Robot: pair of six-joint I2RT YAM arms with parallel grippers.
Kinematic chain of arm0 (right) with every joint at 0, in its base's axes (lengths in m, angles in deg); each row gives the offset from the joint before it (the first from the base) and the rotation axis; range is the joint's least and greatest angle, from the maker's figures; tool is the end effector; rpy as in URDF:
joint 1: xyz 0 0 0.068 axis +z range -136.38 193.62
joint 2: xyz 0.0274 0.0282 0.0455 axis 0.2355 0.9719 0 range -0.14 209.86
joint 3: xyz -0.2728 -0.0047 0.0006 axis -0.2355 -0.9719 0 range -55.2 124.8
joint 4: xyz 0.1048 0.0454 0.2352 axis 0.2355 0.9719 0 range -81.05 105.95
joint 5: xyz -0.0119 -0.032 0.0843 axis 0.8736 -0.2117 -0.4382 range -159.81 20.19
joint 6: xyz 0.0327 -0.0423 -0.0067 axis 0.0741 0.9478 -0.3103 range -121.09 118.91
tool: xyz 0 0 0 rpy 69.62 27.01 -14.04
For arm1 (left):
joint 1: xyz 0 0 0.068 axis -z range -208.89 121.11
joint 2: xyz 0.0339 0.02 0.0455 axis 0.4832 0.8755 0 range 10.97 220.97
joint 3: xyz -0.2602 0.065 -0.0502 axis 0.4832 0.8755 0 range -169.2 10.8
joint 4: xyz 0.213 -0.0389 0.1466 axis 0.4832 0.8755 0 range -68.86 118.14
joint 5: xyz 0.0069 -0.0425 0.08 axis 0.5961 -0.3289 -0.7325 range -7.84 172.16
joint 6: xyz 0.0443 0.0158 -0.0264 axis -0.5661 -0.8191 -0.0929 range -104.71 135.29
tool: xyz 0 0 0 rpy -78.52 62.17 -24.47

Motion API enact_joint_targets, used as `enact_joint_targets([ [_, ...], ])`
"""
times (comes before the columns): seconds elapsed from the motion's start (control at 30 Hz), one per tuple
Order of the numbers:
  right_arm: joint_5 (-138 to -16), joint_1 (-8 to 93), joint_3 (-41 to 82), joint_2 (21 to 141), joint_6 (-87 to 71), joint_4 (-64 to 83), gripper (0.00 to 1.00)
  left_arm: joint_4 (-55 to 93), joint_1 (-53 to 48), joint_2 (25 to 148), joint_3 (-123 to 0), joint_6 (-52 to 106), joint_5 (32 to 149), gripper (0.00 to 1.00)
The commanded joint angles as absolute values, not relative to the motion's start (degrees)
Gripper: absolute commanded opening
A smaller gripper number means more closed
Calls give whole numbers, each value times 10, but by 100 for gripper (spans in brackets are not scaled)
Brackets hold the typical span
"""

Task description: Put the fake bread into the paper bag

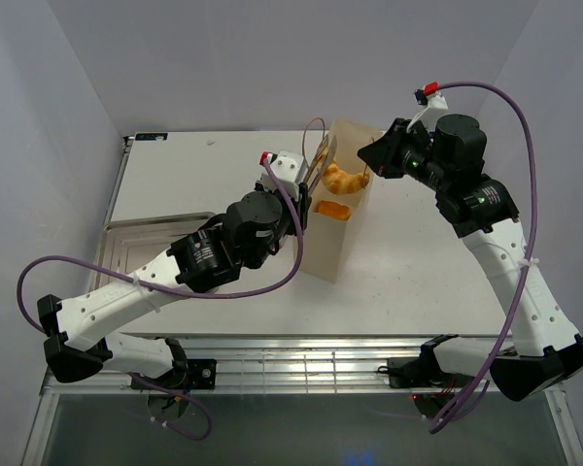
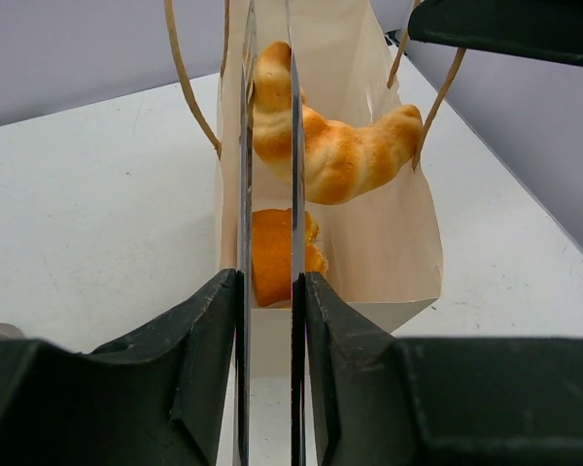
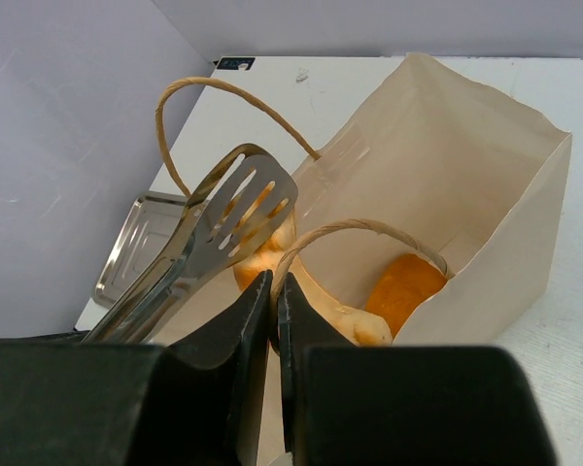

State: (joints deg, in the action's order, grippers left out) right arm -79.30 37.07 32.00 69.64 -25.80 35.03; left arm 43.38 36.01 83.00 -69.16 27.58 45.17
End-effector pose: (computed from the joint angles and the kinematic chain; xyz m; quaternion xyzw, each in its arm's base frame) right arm 0.2293 0.1058 0.4755 -0.0456 0.7564 0.3223 0.5673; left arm 0.1349 -0.2373 0.4326 0.1574 0.7576 -0.1672 0.6110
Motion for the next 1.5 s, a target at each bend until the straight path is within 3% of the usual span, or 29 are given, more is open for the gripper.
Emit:
enact_joint_targets([
  [0.0, -789, 373, 327, 682, -247, 334, 12, 428, 363, 815, -708, 279, 463, 44],
  [0.77, -791, 373, 328, 684, -246, 333, 12, 443, 363, 799, -722, 283, 473, 49],
  [1.47, -790, 374, 322, 680, -246, 333, 12, 419, 363, 746, -720, 290, 498, 44],
])
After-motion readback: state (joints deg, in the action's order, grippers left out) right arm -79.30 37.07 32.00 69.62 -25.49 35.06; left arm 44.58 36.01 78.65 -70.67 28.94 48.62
